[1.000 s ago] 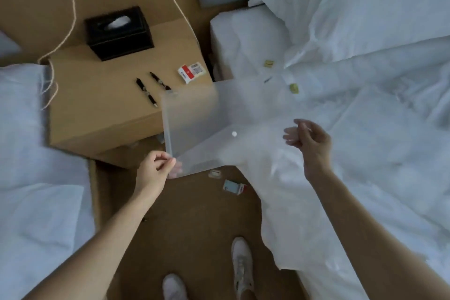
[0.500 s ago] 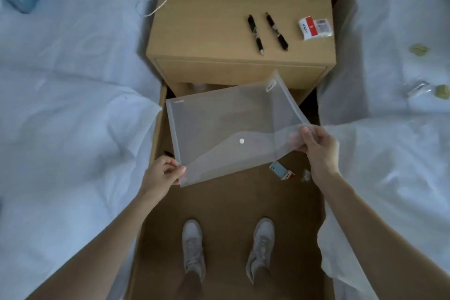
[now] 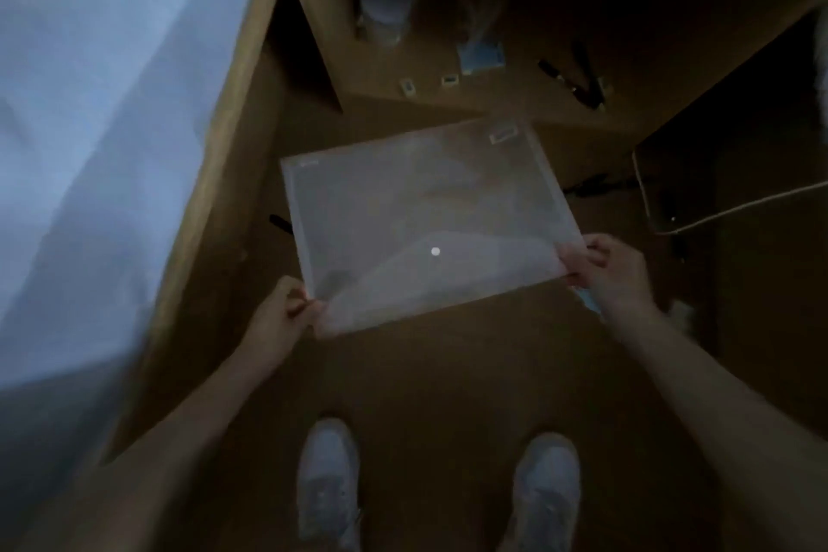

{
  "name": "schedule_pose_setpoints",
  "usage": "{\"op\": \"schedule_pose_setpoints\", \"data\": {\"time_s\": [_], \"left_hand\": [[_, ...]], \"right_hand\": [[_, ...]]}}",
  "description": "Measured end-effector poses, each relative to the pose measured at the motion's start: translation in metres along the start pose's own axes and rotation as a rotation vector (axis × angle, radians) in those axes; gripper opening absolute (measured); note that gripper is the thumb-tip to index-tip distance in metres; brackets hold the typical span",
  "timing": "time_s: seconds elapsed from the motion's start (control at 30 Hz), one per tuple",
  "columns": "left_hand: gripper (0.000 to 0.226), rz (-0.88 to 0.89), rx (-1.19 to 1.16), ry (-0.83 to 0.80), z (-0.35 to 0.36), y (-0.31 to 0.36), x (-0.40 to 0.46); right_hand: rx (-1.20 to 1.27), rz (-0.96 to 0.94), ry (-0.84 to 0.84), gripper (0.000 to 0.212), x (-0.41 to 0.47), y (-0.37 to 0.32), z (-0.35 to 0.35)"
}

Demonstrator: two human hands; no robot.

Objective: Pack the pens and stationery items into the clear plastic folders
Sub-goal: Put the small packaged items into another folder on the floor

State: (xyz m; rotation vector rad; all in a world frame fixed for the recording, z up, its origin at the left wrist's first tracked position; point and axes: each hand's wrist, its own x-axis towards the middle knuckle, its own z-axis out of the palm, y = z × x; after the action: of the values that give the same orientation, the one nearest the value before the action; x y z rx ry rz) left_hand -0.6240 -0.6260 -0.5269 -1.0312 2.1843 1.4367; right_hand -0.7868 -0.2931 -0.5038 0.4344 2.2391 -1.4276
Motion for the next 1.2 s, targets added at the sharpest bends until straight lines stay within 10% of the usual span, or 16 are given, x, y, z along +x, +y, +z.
{"op": "schedule_pose_setpoints", "data": {"time_s": [0.3, 0.93, 1.2], "left_hand": [[0.016, 0.101, -0.138, -0.040, 0.054, -0.075, 0.113], [0.017, -0.019, -0.079, -0.338, 0.107, -0.104, 0.086], [0.012, 0.643, 0.416, -0.006, 0.095, -0.061, 0.116]], "right_hand": [[0.134, -0.058, 0.001, 0.007, 0.102, 0.117, 0.057], [-0.040, -0.001, -0.170, 0.019, 0.114, 0.122, 0.012], [-0.376, -0.155, -0.181, 0.028, 0.138, 0.099, 0.036]]}}
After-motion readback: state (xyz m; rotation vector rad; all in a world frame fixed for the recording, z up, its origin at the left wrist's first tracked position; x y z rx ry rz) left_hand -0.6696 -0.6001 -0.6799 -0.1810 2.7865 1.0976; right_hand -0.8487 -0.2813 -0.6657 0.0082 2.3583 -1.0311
